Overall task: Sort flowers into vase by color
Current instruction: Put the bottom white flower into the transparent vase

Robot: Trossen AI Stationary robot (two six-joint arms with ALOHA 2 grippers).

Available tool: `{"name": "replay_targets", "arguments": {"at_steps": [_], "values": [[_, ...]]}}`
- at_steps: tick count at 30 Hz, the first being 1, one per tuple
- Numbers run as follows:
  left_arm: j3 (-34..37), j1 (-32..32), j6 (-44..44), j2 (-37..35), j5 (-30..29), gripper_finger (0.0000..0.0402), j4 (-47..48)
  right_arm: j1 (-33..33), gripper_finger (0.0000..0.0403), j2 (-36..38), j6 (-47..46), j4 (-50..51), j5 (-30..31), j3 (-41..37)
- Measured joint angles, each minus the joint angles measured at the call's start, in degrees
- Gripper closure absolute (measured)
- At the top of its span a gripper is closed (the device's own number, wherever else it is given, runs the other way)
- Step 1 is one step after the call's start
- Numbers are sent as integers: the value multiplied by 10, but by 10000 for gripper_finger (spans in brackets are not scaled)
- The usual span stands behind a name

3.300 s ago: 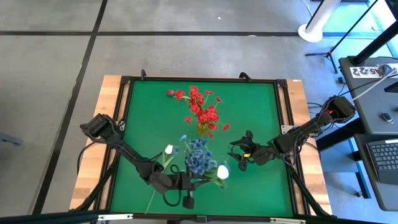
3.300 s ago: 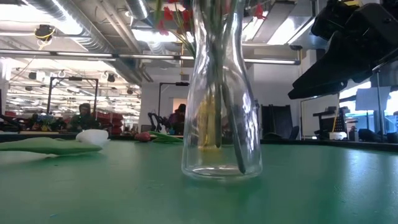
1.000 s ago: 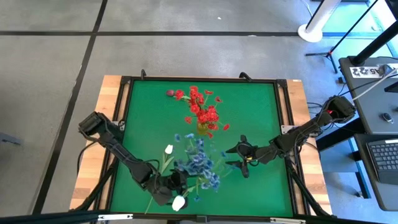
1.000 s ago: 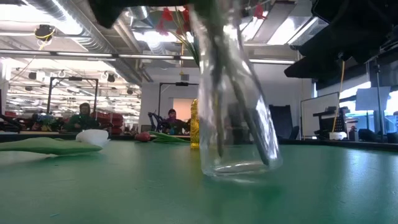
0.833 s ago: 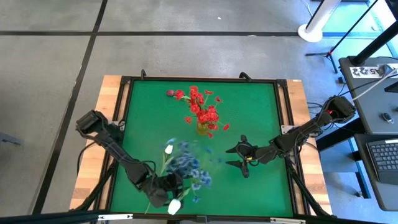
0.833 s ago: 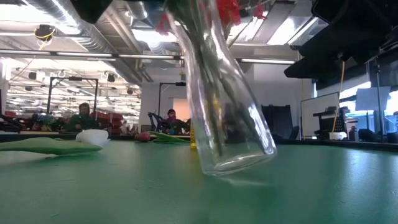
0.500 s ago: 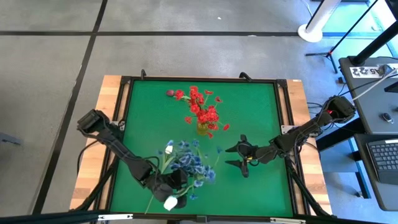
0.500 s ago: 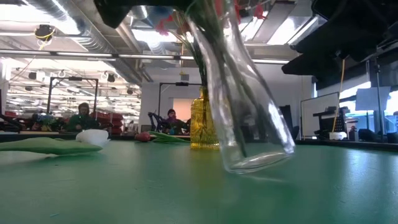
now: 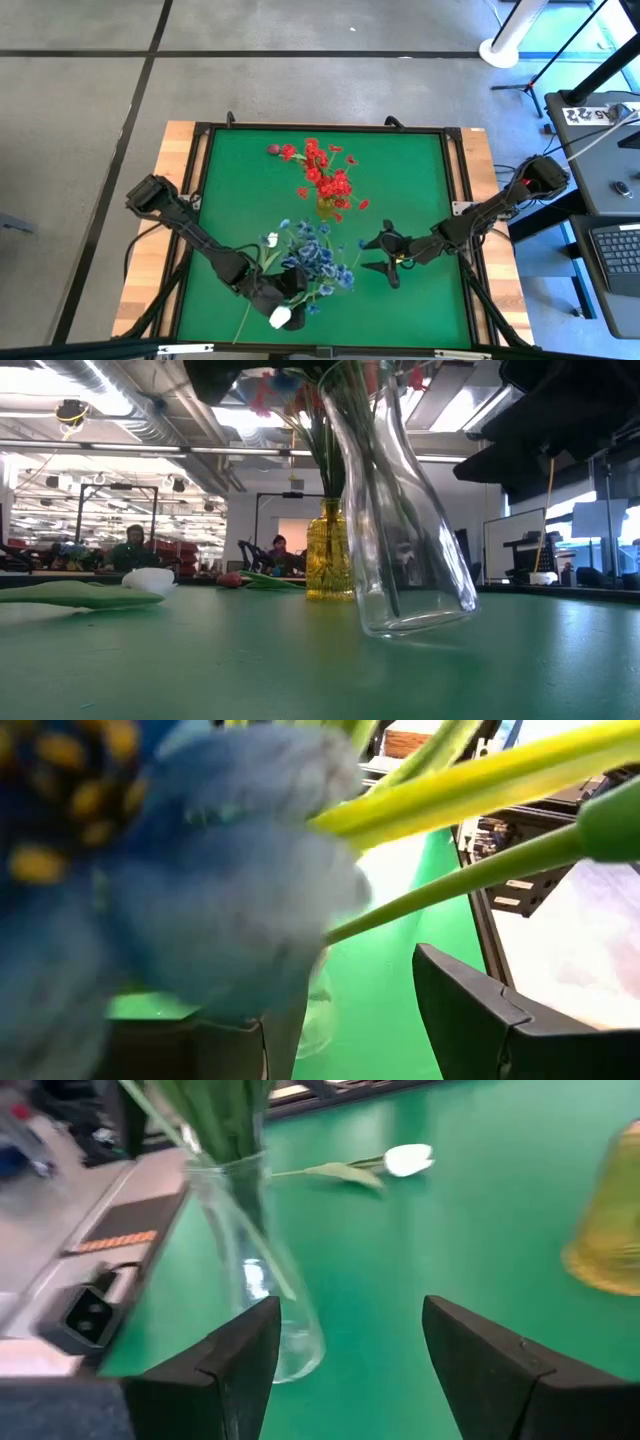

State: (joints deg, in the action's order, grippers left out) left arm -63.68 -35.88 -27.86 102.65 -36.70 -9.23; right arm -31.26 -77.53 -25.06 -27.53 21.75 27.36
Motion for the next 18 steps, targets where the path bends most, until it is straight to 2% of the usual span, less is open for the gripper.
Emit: {"name": "replay_targets", "arguments": {"at_steps": [4, 12, 18], "values": [[0, 4, 5, 0, 2, 227, -4, -18, 160, -47, 0, -56, 15, 0], [0, 7, 7, 0, 7, 227, -5, -93, 160, -117, 47, -193, 183, 9], [0, 7, 11, 0, 7, 227, -6, -100, 160, -197, 45, -189, 192, 67]]}}
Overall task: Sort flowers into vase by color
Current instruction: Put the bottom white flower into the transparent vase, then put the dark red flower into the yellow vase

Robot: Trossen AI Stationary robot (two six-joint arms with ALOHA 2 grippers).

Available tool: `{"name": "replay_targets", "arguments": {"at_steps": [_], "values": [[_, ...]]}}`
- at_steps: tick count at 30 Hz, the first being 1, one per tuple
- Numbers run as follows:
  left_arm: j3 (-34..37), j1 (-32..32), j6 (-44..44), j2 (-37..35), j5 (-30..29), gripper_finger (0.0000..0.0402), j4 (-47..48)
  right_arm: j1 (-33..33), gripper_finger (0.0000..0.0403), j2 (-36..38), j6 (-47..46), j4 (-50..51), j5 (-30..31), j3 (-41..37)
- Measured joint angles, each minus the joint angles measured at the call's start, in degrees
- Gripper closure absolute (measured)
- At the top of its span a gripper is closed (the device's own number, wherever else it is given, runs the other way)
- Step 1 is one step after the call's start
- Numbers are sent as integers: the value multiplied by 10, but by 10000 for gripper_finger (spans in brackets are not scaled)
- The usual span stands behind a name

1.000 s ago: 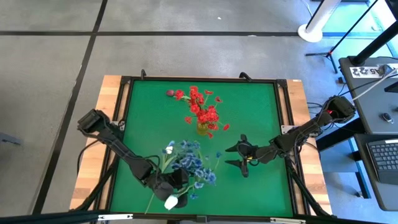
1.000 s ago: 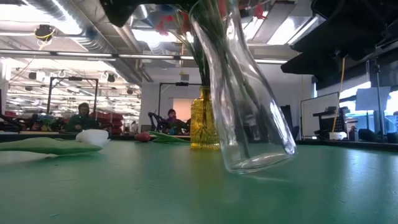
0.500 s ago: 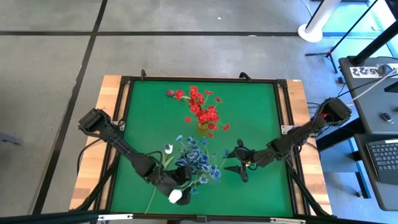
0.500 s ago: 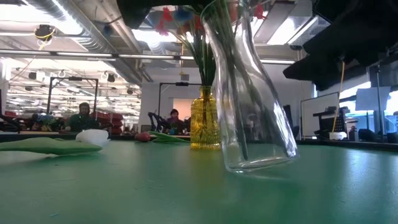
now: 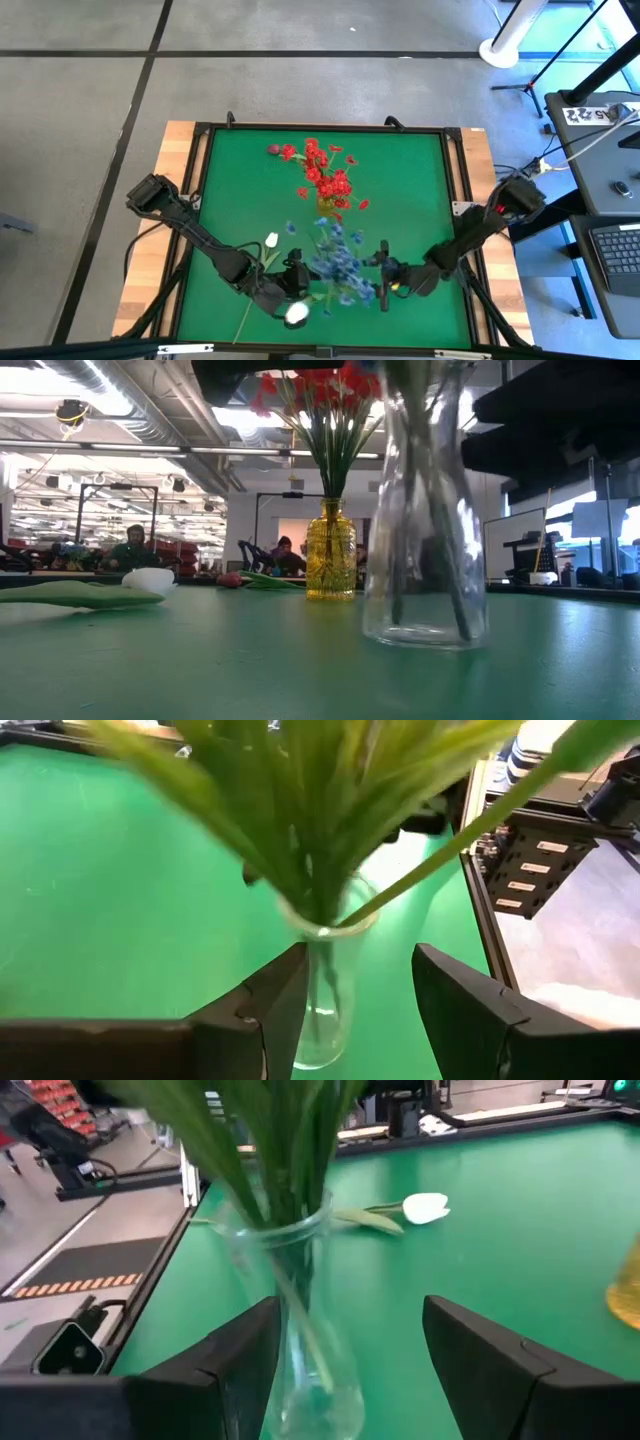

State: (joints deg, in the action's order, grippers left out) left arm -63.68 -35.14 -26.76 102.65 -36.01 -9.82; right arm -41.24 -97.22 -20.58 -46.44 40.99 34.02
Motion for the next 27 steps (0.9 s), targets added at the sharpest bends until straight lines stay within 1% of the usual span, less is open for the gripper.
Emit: {"name": "replay_targets", "arguments": {"at_steps": [6, 11, 14, 17, 20, 24, 27], "values": [[0, 0, 0, 0, 0, 227, 0, 0, 158, -64, -4, 1, 0, 54], [0, 0, 0, 0, 7, 227, 2, 0, 157, -71, -18, 7, 0, 61], [0, -3, 0, 0, 7, 227, 15, 0, 157, -70, -19, 33, -8, 61], [0, -13, -7, -12, -3, 227, 54, 0, 157, -58, -46, 101, -25, 61], [0, -27, -44, -47, -28, 227, 120, 0, 159, -26, -85, 198, -26, 61], [0, -60, -109, -95, -87, 227, 235, 0, 159, 32, -121, 327, -19, 61], [0, -87, -162, -128, -135, 227, 315, 0, 159, 79, -129, 410, 3, 61]]}}
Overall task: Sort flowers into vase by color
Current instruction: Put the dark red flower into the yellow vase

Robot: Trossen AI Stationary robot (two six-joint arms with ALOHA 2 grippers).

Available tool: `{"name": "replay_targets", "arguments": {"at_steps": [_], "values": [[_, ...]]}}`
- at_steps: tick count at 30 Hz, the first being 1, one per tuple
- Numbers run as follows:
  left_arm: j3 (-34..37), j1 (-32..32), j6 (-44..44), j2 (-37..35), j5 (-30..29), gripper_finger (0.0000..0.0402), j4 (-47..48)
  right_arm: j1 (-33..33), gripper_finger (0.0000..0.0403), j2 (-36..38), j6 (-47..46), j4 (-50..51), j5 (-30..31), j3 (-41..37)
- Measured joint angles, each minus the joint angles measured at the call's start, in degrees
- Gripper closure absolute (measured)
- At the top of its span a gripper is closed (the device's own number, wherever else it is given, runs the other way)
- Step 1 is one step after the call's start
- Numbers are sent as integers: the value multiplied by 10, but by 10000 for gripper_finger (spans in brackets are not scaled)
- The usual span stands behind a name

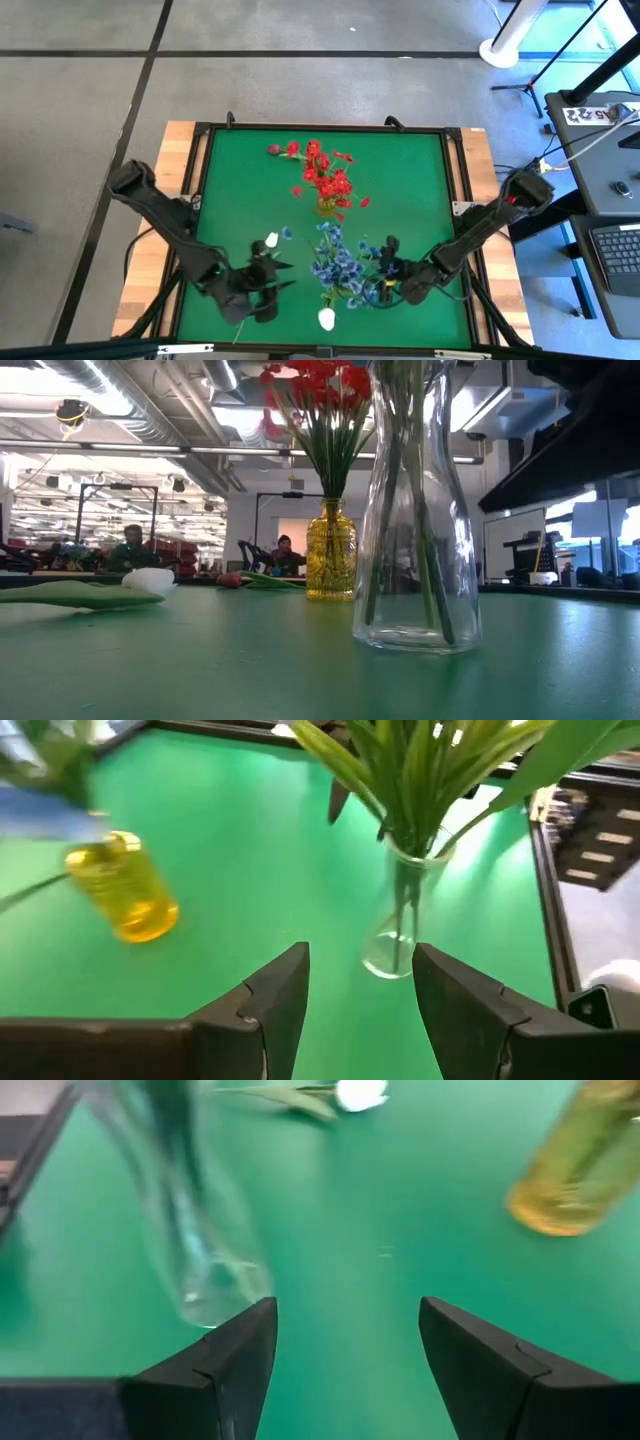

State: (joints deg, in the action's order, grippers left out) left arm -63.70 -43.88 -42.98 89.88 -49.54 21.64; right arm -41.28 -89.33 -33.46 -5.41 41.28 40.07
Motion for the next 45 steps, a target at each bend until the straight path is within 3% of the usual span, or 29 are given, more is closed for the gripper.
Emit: {"name": "replay_targets", "arguments": {"at_steps": [6, 9, 16, 20, 25, 32, 40, 45], "values": [[0, -55, -114, -32, -95, 227, 146, 0, 159, 91, -20, 145, 57, 0], [0, -69, -180, -34, -113, 227, 210, 0, 159, 140, -24, 196, 87, 0], [24, -57, -281, -35, -90, 237, 301, 2, 159, 251, -10, 296, 154, 0], [86, -28, -325, -52, -28, 239, 294, 34, 159, 307, -24, 350, 169, -11], [168, 5, -327, -104, 18, 239, 218, 152, 159, 377, -3, 352, 61, -36], [258, 61, -248, -208, 98, 239, 70, 407, 159, 390, 135, 283, -160, -43], [336, 121, -139, -287, 154, 239, -94, 643, 159, 314, 315, 113, -434, -42], [339, 156, -123, -301, 170, 239, -99, 710, 159, 212, 359, 19, -495, -42]]}}
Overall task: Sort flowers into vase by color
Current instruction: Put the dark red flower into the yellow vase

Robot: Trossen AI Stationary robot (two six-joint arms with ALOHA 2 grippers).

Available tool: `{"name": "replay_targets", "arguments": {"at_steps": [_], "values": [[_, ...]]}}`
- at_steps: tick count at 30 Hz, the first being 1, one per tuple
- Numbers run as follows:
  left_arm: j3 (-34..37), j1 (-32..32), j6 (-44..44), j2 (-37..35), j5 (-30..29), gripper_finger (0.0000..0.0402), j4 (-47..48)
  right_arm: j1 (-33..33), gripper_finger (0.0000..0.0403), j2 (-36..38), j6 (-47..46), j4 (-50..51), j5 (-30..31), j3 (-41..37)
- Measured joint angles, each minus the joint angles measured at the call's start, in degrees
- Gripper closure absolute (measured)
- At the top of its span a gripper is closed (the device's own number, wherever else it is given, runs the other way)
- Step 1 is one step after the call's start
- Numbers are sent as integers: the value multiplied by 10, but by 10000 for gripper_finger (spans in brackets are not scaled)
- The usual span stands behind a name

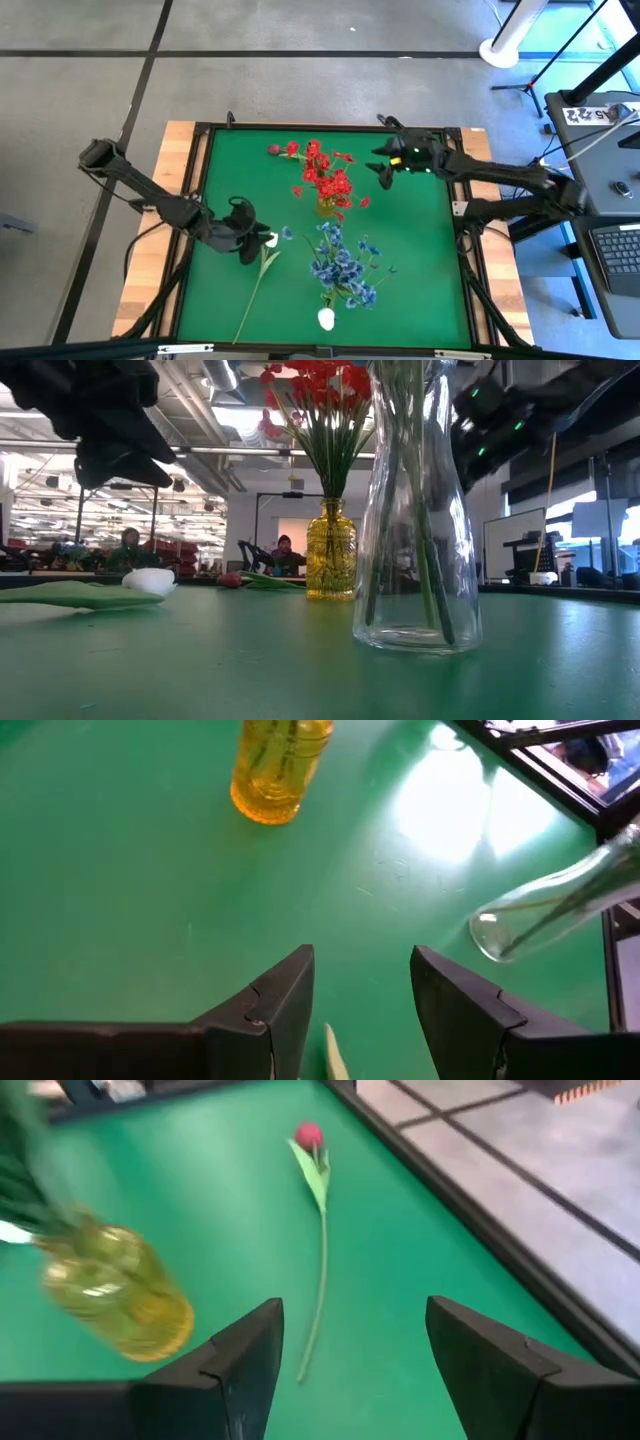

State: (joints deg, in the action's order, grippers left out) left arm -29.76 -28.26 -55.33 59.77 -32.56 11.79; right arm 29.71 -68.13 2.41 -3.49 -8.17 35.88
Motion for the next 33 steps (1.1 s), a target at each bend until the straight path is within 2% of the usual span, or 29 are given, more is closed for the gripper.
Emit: {"name": "replay_targets", "arguments": {"at_steps": [8, 11, 21, 24, 29, 33], "values": [[0, 39, 3, 0, 26, 239, -3, 7, 159, -186, 23, -112, -19, 2], [0, 49, 5, 0, 32, 239, -5, 7, 159, -238, 13, -112, -21, 18], [0, 62, 6, 0, 38, 239, -5, -4, 159, -318, -6, -108, -43, 80], [0, 62, 6, 0, 38, 239, -5, -27, 159, -331, -2, -85, -23, 99], [0, 62, 5, 0, 38, 239, -7, -64, 159, -363, 24, -37, 77, 131], [0, 62, 5, 0, 38, 239, -10, -71, 161, -384, 22, -11, 99, 153]]}}
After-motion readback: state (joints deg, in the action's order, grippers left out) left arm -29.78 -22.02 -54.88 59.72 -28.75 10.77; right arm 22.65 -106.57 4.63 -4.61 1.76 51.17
